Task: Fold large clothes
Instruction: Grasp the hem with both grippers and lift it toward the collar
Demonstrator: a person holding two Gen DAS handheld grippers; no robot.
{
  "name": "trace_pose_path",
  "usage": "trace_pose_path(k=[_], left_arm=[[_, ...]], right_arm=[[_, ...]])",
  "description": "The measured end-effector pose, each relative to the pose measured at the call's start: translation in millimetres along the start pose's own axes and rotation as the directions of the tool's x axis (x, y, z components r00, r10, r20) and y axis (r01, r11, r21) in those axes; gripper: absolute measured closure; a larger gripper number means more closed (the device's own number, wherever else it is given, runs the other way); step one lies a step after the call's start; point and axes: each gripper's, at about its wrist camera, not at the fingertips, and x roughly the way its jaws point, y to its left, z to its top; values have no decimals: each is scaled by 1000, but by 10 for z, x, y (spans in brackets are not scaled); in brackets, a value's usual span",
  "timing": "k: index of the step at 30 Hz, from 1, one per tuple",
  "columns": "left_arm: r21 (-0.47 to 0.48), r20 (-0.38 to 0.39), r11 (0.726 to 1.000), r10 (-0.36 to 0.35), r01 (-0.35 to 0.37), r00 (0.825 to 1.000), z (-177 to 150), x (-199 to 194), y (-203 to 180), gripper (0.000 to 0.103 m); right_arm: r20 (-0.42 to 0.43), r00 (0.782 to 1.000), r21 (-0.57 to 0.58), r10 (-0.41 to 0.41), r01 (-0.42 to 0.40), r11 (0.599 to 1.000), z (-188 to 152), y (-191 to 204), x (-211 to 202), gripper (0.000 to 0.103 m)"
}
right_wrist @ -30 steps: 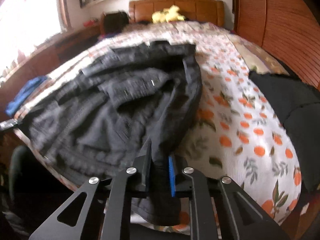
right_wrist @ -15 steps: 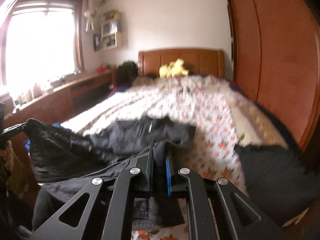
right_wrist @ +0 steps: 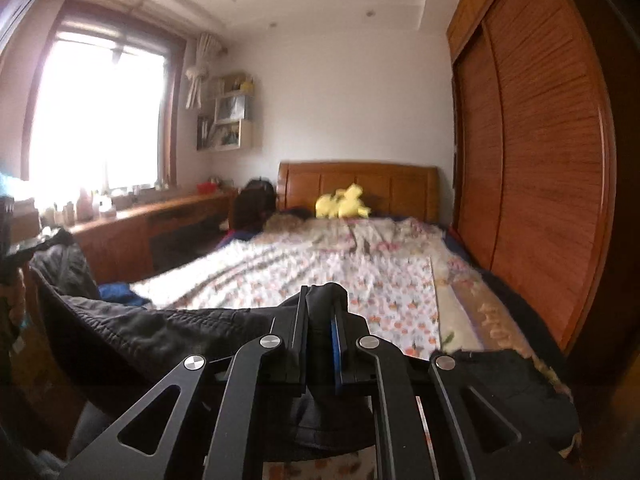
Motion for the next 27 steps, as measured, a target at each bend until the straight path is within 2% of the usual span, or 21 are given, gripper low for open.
trace_pose_path(k=[5, 10, 13, 19, 27], left_arm=[[-44, -96, 999, 8, -12, 995, -311, 479, 140, 99], [-58, -155, 998, 23, -32, 988, -578, 983, 336, 99], [-82, -187, 995, 32, -48, 982, -677, 1308, 528, 99], [-108, -228, 992, 33, -59, 973, -708, 1905, 711, 98], [-62, -215, 994, 78, -93, 974, -576, 2337, 723, 98]], right_arm=[[-107, 994, -16, 16, -18, 1000, -413, -4, 395, 96], [-174, 983, -21, 52, -57, 998, -708, -5, 725, 95], [-206, 978, -21, 46, -51, 998, -836, -60, 1008, 95], [-238, 971, 6, 5, -3, 1000, -893, -327, 1655, 95], [-242, 970, 54, -33, 48, 997, -742, -644, 2483, 95]])
